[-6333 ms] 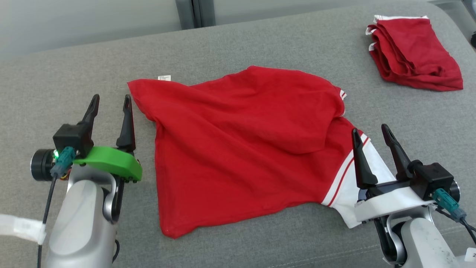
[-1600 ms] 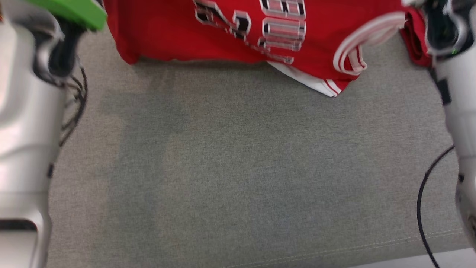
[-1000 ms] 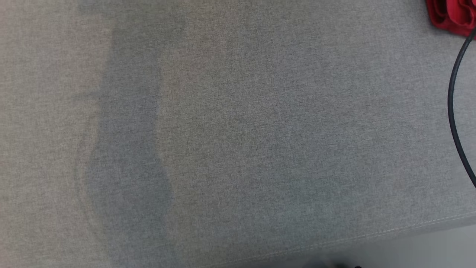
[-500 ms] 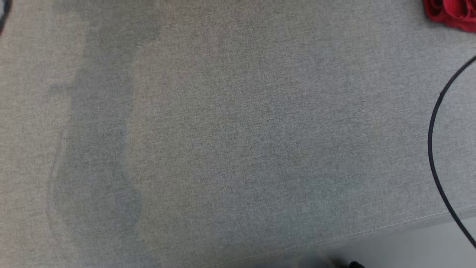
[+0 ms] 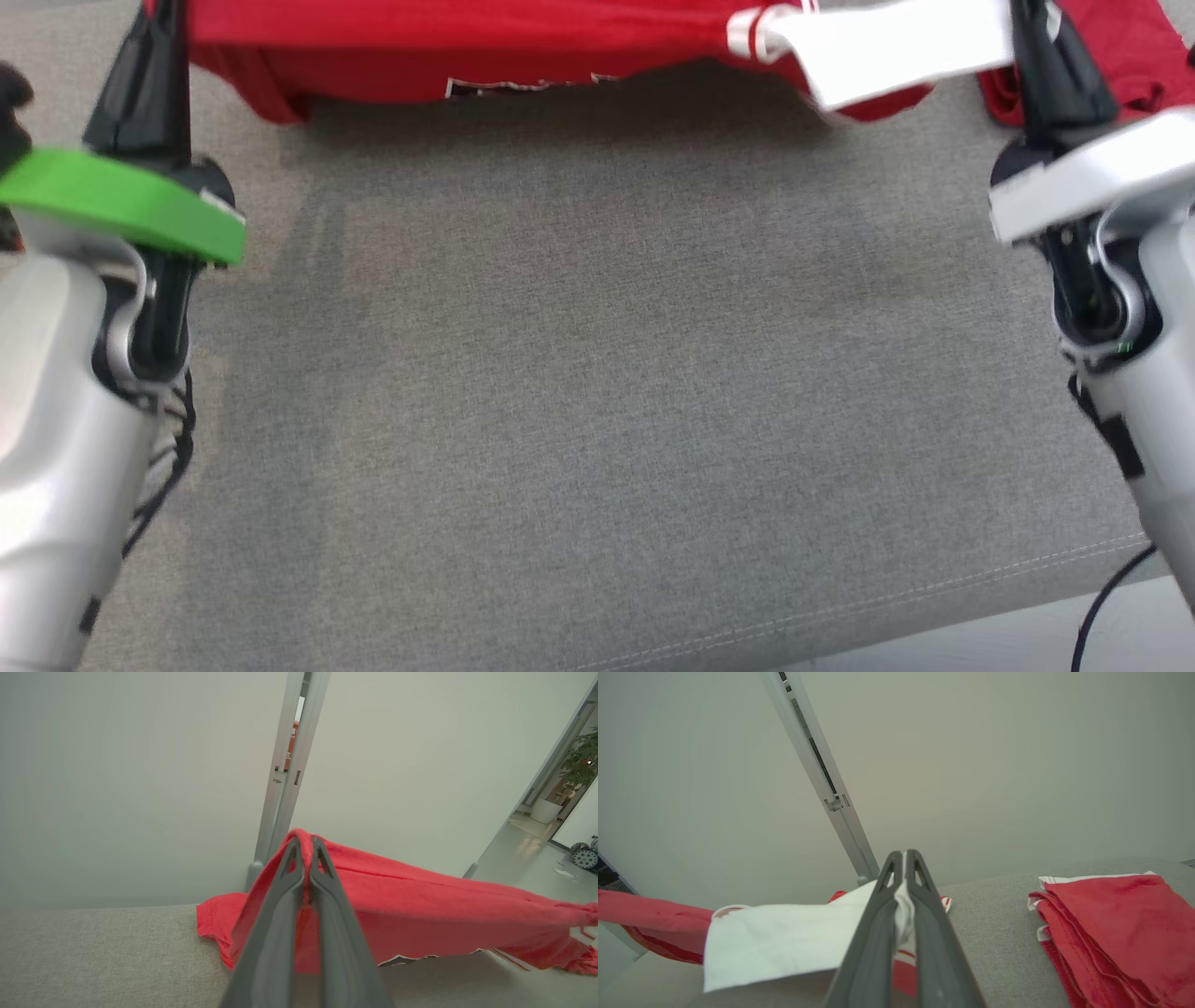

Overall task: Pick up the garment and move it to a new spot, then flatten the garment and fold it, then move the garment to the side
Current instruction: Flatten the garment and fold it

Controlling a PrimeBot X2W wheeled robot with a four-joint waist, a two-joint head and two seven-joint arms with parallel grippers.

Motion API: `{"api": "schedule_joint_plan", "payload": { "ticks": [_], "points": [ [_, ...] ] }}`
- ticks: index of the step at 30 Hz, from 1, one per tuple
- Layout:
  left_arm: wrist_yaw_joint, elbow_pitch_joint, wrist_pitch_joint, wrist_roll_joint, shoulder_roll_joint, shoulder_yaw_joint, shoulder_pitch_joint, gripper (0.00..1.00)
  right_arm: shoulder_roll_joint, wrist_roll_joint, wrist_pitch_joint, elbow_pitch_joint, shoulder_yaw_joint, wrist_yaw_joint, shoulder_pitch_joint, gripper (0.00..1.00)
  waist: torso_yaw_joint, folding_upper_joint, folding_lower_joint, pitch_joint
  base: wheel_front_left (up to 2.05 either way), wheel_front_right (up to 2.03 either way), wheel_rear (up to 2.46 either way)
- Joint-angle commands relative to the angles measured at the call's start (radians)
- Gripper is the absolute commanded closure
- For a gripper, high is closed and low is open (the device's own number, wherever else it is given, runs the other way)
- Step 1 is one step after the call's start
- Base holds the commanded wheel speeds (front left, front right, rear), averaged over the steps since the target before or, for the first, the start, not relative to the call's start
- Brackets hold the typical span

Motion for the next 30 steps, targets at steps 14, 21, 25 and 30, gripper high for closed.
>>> {"api": "schedule_joint_plan", "payload": {
  "ticks": [14, 21, 25, 30],
  "points": [
    [0.067, -0.201, -0.006, 0.122, -0.115, 0.128, 0.633, 1.00, 0.149, -0.085, 0.163, -0.285, -0.285, 0.000, 0.677, 1.00, 0.026, -0.0001, 0.0000, -0.141, 0.00, 0.00, 0.00],
    [0.061, -0.191, -0.006, 0.160, -0.161, 0.164, 0.768, 1.00, 0.237, -0.147, 0.230, -0.376, -0.361, 0.000, 0.874, 1.00, 0.032, -0.0001, 0.0000, -0.173, 0.00, 0.00, 0.00],
    [0.060, -0.199, -0.006, 0.172, -0.187, 0.194, 0.828, 1.00, 0.270, -0.180, 0.259, -0.416, -0.372, 0.000, 0.943, 1.00, 0.036, -0.0001, 0.0000, -0.183, 0.00, 0.00, 0.00],
    [0.043, -0.185, -0.005, 0.207, -0.210, 0.206, 0.876, 1.00, 0.297, -0.210, 0.273, -0.440, -0.382, 0.000, 1.004, 1.00, 0.047, -0.0001, 0.0000, -0.190, 0.00, 0.00, 0.00]
  ]
}}
